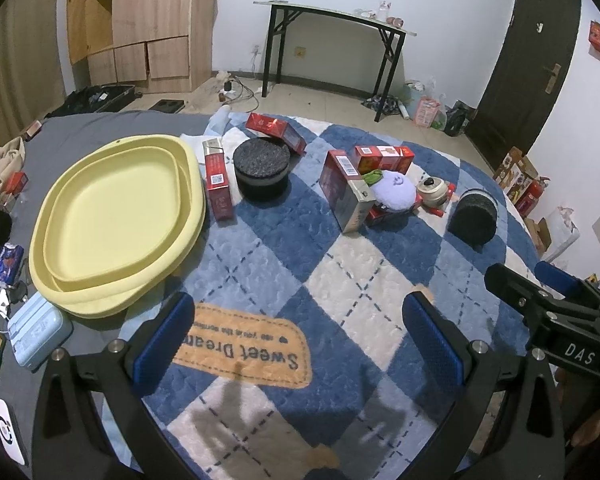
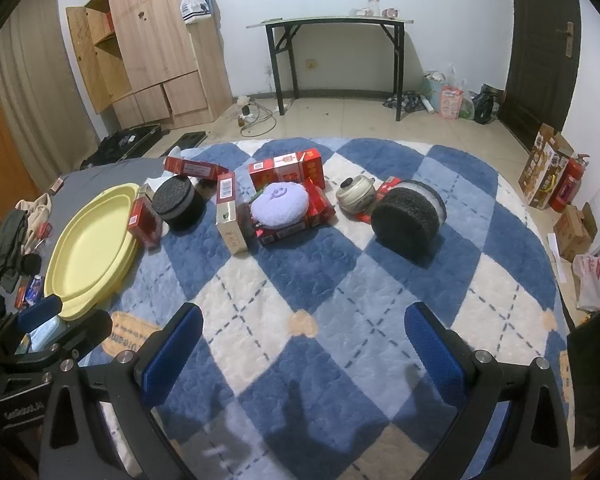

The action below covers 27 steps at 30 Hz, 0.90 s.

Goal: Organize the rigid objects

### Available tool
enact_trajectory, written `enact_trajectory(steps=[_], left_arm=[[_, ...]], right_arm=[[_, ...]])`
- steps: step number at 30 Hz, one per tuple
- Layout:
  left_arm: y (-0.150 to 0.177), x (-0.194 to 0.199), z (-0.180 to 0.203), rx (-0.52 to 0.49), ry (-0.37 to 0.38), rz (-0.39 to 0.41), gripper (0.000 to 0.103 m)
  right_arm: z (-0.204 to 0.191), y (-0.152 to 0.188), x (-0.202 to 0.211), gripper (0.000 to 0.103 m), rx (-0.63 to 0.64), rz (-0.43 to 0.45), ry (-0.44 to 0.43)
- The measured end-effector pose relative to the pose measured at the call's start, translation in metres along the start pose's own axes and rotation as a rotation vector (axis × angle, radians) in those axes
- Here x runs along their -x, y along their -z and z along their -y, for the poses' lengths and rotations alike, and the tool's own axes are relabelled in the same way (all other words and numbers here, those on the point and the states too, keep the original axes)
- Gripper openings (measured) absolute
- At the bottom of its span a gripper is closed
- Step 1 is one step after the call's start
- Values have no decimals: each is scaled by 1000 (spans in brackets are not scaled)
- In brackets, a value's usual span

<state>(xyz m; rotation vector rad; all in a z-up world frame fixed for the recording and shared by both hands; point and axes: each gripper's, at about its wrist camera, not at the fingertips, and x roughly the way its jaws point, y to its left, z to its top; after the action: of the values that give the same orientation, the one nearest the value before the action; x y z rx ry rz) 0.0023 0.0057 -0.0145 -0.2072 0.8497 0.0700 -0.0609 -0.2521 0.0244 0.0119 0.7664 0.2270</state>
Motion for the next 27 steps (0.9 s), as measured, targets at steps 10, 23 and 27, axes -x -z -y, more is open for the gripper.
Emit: enact_trajectory(steps=[10,23,27], left_arm=[[0,-4,2,-6,5,-6,103],[1,-7,4,-3,9,-12,103],[1,-9,6,-4,10,-17,103]], right_arm=[[1,0,-3,103,-11,-5,-4],[4,-3,-9,103,-28,-15,-7],[3,-3,-10,103,-33,-15,-8]])
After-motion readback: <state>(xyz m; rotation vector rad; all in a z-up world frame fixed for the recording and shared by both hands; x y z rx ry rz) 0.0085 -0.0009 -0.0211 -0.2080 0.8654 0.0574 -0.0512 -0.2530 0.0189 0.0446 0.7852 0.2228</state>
